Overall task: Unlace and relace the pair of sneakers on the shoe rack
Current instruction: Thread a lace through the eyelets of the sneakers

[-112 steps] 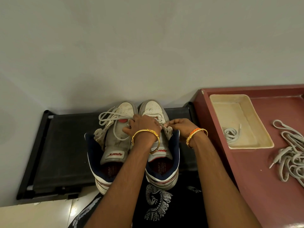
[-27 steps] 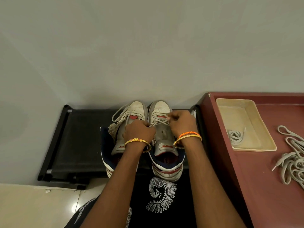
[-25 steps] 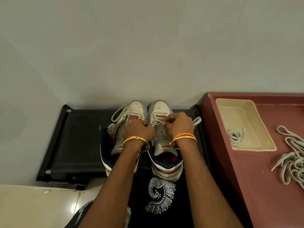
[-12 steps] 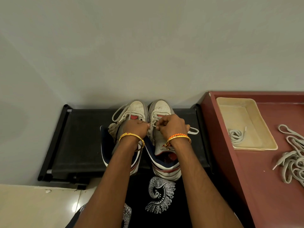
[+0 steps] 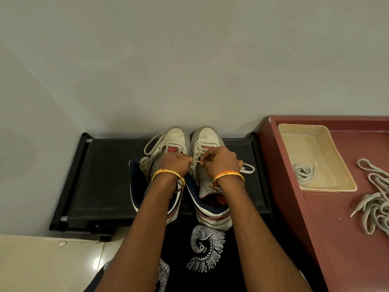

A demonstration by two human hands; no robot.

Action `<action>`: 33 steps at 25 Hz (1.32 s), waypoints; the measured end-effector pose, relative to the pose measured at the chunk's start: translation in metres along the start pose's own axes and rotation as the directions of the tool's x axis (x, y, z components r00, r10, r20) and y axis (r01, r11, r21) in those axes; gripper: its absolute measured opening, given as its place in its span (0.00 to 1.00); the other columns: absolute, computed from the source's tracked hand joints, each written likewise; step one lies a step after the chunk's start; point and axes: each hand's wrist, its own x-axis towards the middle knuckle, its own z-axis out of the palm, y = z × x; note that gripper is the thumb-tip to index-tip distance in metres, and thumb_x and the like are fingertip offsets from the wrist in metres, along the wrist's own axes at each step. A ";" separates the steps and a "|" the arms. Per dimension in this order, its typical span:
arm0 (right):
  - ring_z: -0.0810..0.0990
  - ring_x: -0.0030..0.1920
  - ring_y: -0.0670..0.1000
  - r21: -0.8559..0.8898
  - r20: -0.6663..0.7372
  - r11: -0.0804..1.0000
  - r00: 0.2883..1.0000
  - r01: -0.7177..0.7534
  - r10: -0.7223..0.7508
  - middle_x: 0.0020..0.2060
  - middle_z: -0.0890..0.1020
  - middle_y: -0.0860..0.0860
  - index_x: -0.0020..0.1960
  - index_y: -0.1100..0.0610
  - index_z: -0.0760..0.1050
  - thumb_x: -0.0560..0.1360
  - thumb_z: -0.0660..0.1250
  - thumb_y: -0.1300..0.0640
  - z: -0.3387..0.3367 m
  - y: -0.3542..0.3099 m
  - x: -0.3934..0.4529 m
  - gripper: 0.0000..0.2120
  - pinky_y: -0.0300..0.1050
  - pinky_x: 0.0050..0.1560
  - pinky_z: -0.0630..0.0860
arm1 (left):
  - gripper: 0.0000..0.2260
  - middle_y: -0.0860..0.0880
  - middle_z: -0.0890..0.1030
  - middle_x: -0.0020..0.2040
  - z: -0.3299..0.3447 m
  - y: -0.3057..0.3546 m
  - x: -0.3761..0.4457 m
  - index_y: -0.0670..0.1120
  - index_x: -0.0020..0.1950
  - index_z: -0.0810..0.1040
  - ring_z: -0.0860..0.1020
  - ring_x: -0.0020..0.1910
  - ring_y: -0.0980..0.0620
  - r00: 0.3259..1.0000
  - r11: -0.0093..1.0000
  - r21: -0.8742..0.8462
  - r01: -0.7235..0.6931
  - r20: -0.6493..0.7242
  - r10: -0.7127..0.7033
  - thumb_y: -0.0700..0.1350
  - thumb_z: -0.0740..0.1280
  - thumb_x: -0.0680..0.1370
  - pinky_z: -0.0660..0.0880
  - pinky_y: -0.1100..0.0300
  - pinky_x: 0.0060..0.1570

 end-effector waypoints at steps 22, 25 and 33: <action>0.82 0.42 0.51 0.301 -0.009 0.949 0.995 0.093 -0.095 0.33 0.82 0.47 0.38 0.47 0.68 0.68 0.67 0.70 0.009 0.005 0.000 0.18 0.55 0.56 0.76 | 0.10 0.43 0.81 0.50 -0.014 -0.007 0.011 0.41 0.52 0.82 0.76 0.46 0.49 0.999 0.999 -0.044 -0.012 0.033 0.014 0.43 0.71 0.73 0.73 0.58 0.49; 0.76 0.55 0.55 0.184 -0.056 0.980 0.996 0.079 -0.070 0.46 0.80 0.47 0.48 0.49 0.72 0.68 0.68 0.66 0.001 0.012 -0.007 0.15 0.56 0.62 0.69 | 0.07 0.46 0.79 0.40 -0.012 -0.009 0.009 0.40 0.46 0.82 0.75 0.41 0.51 0.998 0.995 -0.083 -0.057 -0.008 0.056 0.42 0.72 0.72 0.72 0.61 0.44; 0.66 0.62 0.57 0.123 -0.292 0.987 0.947 -0.100 0.132 0.60 0.70 0.56 0.52 0.54 0.72 0.71 0.70 0.60 -0.003 0.027 -0.021 0.12 0.51 0.61 0.63 | 0.03 0.50 0.77 0.36 -0.069 -0.002 -0.008 0.44 0.46 0.78 0.76 0.41 0.48 0.852 0.854 -0.449 -0.264 -0.523 -0.011 0.43 0.65 0.77 0.74 0.57 0.41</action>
